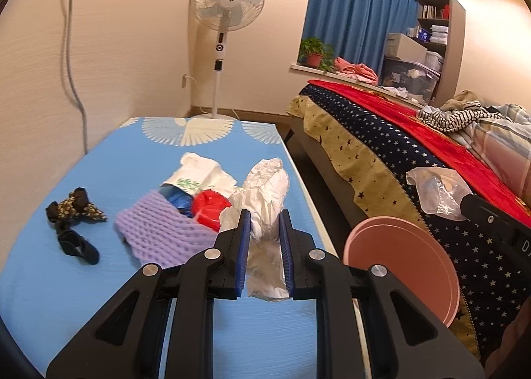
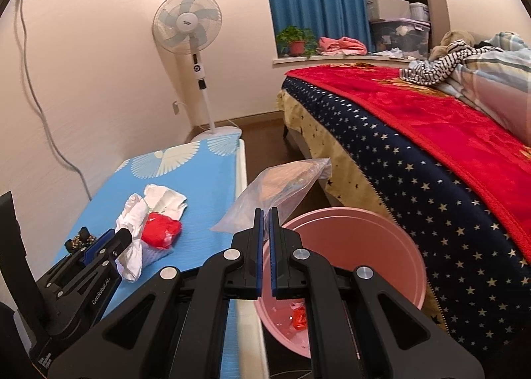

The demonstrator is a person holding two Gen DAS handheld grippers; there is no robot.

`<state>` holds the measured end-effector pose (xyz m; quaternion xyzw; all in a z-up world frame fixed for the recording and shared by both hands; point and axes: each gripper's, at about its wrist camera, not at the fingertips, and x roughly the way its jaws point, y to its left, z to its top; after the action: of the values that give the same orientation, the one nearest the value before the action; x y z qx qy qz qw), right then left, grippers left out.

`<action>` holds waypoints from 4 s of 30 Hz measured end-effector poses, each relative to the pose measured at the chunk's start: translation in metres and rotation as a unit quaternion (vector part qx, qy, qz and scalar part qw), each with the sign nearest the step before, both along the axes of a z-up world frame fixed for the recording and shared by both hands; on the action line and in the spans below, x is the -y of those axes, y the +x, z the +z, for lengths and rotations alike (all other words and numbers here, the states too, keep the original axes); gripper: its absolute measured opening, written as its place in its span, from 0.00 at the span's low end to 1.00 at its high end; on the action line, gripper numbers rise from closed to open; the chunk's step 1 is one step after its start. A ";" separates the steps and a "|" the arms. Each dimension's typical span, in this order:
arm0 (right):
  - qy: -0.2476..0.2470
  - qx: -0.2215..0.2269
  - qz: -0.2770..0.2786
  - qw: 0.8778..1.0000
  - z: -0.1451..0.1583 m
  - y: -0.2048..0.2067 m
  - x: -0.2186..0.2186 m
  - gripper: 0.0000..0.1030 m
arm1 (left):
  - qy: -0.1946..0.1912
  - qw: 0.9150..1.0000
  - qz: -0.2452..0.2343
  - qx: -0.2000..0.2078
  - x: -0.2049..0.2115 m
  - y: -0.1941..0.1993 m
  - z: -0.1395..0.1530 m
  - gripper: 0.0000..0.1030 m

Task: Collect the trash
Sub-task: 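Carry the white tissue and clear bag over the pink bin and open both tools, then move both open tools back over the remaining items on the mattress, then grasp the purple foam net with the right tool while the left tool grasps the black strap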

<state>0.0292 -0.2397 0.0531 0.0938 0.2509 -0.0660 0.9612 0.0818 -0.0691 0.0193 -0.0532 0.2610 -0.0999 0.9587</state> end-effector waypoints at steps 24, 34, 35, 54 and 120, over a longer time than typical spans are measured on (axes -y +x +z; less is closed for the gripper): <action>-0.006 -0.014 -0.099 0.995 -0.003 -0.006 0.045 0.03 | -0.007 0.999 -0.052 -0.013 0.046 0.006 -0.010 0.17; -0.019 -0.022 -0.134 0.991 -0.008 -0.007 0.057 0.03 | -0.009 0.995 -0.094 -0.014 0.071 0.007 -0.013 0.17; -0.021 -0.022 -0.136 0.990 -0.008 -0.007 0.057 0.03 | -0.009 0.995 -0.099 -0.015 0.074 0.007 -0.014 0.17; -0.049 -0.051 -0.181 0.981 -0.018 -0.005 0.073 0.25 | -0.039 0.979 -0.187 -0.070 0.114 0.015 -0.039 0.42; 0.160 -0.114 0.192 0.962 -0.114 0.130 -0.140 0.32 | -0.030 0.957 0.263 -0.117 -0.159 0.039 -0.069 0.40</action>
<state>0.1588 -0.1001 -0.0607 0.1879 0.3791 0.1505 0.8935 0.1210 0.0900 -0.0502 -0.1599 0.3448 0.1553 0.9118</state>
